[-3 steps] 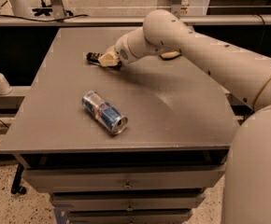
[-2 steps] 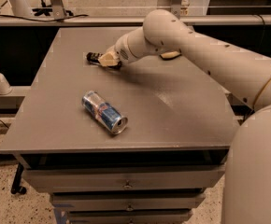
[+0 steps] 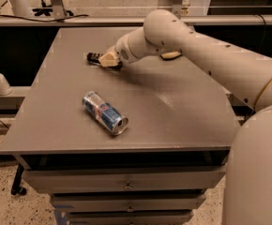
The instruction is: Pick rxbar chocolate
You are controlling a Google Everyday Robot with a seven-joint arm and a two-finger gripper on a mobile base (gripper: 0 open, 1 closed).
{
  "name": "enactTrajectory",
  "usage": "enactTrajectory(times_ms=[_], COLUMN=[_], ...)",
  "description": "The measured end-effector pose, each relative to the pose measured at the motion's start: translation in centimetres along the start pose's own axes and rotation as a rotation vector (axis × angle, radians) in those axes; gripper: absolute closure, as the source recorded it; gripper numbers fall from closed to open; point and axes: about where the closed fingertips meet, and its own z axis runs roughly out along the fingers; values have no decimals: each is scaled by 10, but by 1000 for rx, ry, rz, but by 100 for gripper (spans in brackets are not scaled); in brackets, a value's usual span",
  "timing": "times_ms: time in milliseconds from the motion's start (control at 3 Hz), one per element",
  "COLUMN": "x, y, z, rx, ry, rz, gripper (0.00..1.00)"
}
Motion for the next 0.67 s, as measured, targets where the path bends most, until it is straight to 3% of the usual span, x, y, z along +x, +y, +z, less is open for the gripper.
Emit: enactTrajectory(times_ms=[667], x=[0], y=[0], z=[0], rx=[0], ry=[0], rz=[0], gripper=[100])
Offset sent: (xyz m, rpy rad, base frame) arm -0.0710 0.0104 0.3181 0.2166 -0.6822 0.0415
